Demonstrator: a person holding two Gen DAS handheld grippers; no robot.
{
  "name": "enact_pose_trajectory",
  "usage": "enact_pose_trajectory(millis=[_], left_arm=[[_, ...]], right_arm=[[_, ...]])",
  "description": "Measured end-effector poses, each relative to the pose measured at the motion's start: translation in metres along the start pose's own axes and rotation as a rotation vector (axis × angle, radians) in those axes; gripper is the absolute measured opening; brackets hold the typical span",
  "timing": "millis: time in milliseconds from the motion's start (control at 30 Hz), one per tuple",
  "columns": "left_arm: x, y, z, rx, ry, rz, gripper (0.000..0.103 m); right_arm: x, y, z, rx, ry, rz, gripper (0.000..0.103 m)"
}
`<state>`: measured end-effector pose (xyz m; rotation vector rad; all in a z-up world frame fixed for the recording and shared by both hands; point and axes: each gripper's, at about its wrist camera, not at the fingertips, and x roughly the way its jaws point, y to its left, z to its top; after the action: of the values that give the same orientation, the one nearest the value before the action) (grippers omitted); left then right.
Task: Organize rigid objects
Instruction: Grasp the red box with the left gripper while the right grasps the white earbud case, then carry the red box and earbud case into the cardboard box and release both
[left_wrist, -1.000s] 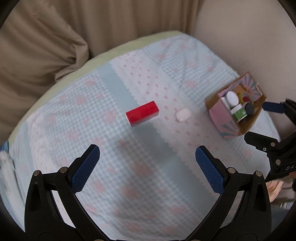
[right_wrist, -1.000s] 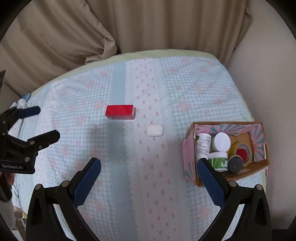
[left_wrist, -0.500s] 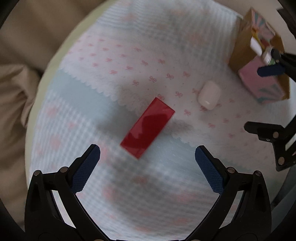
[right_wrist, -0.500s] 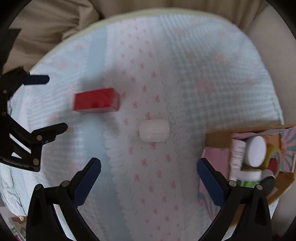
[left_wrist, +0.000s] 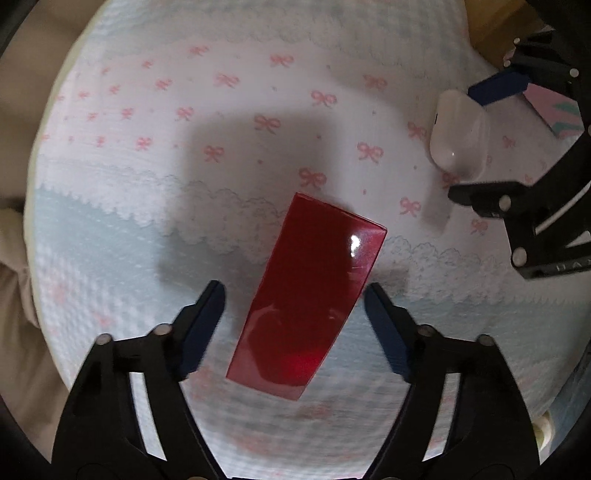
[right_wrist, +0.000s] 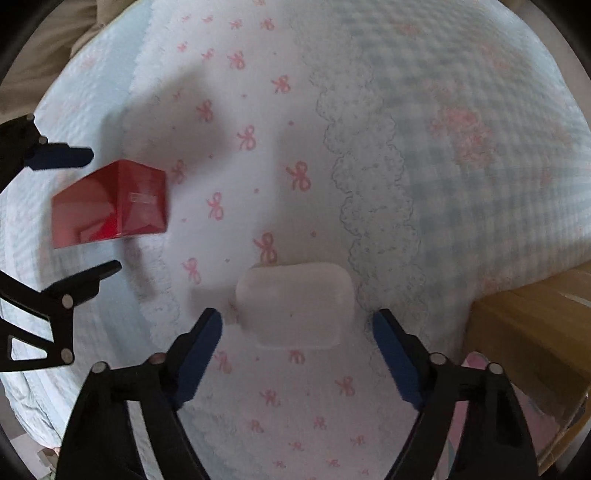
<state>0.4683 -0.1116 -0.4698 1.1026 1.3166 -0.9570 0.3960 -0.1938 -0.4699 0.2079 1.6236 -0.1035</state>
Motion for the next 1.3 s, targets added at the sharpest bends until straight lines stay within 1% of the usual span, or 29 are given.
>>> enact_pose_trajectory(millis=[33,67,100,167,200,333,533,667,800,1033,1167,1300], left_arm=[[0.003,0.000,0.000,0.005,0.005,-0.010,0.063],[0.005,0.000,0.000,0.012,0.010,-0.009,0.052],[0.007,-0.001,0.000,0.021,0.014,0.008,0.048],[0.008,-0.001,0.000,0.032,0.008,0.014,0.047],[0.007,-0.001,0.000,0.032,0.006,0.016,0.047],[0.007,-0.004,-0.002,0.023,-0.002,0.035,0.046],[-0.005,-0.012,-0.007,-0.007,-0.017,0.034,0.044],[-0.014,-0.016,-0.016,-0.043,-0.038,0.031,0.044],[-0.031,-0.019,-0.029,-0.102,-0.072,0.008,0.044],[-0.081,-0.029,-0.051,-0.202,-0.156,0.005,0.044],[-0.116,-0.041,-0.061,-0.265,-0.210,0.012,0.044],[-0.161,-0.052,-0.070,-0.339,-0.285,0.000,0.044]], right_arm=[[0.001,0.000,0.000,0.001,0.003,-0.008,0.076],[0.002,0.001,0.000,0.002,0.003,-0.017,0.075],[0.002,0.001,0.000,0.000,0.002,-0.030,0.070],[0.002,0.004,-0.002,0.000,-0.008,-0.059,0.062],[0.001,0.004,-0.003,0.002,-0.011,-0.066,0.056],[0.000,0.002,-0.007,0.023,-0.021,-0.057,0.056],[0.000,-0.001,-0.006,0.001,-0.020,-0.045,0.056],[-0.010,-0.007,-0.010,0.005,-0.033,-0.034,0.055],[-0.022,-0.005,-0.020,0.006,-0.054,-0.024,0.055],[-0.058,0.001,-0.035,-0.005,-0.110,-0.006,0.055],[-0.090,0.004,-0.048,-0.011,-0.151,0.009,0.055],[-0.127,0.002,-0.061,-0.012,-0.198,0.029,0.055]])
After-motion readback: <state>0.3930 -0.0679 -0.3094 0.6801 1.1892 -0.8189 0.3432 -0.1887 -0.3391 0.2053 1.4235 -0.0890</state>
